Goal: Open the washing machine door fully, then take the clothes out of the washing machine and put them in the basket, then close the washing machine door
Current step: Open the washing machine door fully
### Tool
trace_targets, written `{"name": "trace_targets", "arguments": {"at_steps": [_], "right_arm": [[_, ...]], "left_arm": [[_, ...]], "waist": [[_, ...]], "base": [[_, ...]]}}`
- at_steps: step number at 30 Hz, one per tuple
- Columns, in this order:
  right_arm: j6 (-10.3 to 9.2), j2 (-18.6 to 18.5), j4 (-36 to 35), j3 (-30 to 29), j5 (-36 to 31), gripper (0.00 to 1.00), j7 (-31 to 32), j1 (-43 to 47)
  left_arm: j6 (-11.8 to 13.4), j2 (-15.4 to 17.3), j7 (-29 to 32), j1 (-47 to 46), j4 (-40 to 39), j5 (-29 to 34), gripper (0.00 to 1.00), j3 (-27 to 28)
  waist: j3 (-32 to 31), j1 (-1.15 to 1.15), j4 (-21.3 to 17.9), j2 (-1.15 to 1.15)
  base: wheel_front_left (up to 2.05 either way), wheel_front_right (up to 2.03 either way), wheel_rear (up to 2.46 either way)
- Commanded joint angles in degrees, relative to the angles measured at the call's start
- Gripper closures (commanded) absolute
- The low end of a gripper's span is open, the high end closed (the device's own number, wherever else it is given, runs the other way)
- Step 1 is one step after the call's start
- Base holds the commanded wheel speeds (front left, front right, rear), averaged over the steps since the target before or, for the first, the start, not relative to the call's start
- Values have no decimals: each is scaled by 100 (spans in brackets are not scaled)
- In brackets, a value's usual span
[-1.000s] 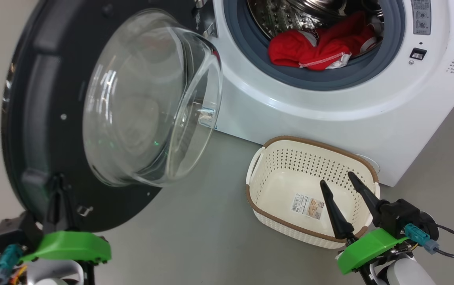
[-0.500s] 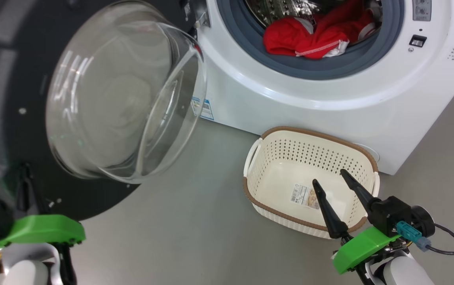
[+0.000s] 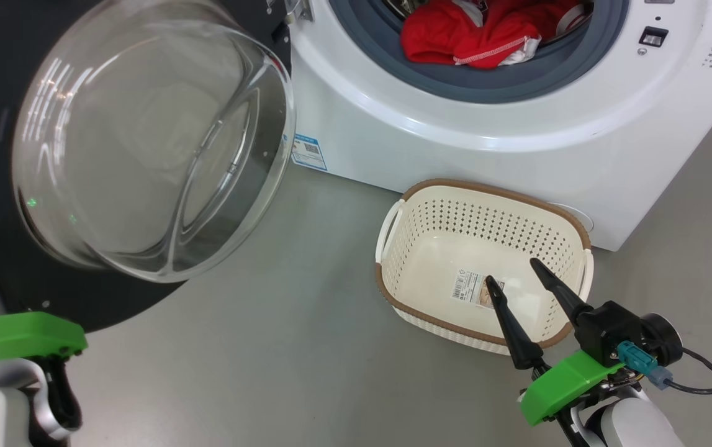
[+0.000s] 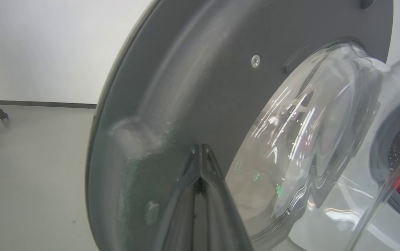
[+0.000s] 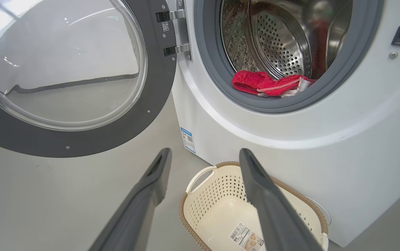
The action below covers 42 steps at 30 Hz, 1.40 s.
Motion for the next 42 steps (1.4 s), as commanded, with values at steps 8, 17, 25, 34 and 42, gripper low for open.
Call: {"name": "trace_targets", "arguments": {"at_steps": [8,17,25,34,42], "right_arm": [[36,9,-279,170,-127,0,121,-161],[36,-30,-364,191,-147,0,190,-185],[36,-37,-369,159,-143,0,182,-230],[36,-1,-207,153,-53,0,-1,-279],[36,19,6,59,51,0,-225,-300]], "left_arm": [[-218,201,-68,-472,184,290,100,796],[-295,194,-68,-667,423,667,100,1188],[-454,168,-69,-757,559,865,100,1460],[-605,-12,-69,-602,238,1016,69,1742],[-842,-273,-69,-144,-840,1210,0,1608]], "waist": [[141,0,-72,0],[251,0,-154,0],[285,0,-218,0],[139,0,-378,0],[-92,0,-593,0]], "base": [[0,0,0],[0,0,0],[0,0,0],[0,0,0],[0,0,0]]}}
